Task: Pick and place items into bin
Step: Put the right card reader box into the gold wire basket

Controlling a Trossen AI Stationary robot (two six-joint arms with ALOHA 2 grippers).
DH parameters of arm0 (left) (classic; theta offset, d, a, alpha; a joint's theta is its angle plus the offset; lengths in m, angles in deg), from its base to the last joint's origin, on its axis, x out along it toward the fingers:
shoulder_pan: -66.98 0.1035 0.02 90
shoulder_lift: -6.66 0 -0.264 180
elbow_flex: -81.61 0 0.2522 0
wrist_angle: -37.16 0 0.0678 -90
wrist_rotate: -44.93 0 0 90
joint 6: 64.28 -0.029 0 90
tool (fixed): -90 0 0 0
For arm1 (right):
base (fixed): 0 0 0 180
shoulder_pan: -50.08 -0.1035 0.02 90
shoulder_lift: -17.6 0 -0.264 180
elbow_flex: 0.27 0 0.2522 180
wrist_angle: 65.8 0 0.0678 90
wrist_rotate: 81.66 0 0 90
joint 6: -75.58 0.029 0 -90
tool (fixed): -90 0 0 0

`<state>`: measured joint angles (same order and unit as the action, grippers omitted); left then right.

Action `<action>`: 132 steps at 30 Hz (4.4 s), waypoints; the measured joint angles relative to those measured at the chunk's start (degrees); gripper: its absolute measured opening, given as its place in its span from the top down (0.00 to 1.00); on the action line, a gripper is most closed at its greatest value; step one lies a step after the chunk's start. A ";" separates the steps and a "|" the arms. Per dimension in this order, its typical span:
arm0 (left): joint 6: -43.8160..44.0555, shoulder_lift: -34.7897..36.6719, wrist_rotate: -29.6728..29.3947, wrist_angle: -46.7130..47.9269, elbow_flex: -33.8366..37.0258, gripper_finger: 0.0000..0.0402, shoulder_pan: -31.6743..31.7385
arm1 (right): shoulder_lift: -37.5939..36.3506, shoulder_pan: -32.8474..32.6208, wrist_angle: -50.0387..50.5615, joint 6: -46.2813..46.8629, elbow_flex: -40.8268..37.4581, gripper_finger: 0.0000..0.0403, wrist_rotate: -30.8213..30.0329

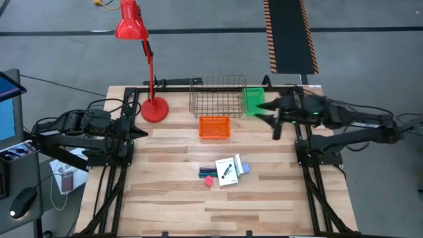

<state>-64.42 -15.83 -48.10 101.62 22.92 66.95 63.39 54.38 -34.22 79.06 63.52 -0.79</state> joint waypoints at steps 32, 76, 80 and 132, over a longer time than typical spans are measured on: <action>0.02 -0.01 0.00 0.00 0.00 1.00 0.00 | 23.07 0.83 23.42 33.89 11.98 0.45 13.46; 0.28 -0.01 -0.42 -0.02 0.00 1.00 0.00 | 51.47 -9.57 48.21 58.23 34.76 0.43 12.07; 0.22 0.00 -0.42 -0.02 0.00 1.00 0.02 | 52.66 -10.88 47.17 59.59 34.76 0.43 12.24; 0.28 0.00 -0.42 0.00 0.00 1.00 0.00 | 52.93 -14.93 45.99 65.09 34.76 0.43 9.04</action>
<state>-64.14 -15.82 -48.52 101.62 22.92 66.95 116.31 39.45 11.77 144.15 98.28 8.25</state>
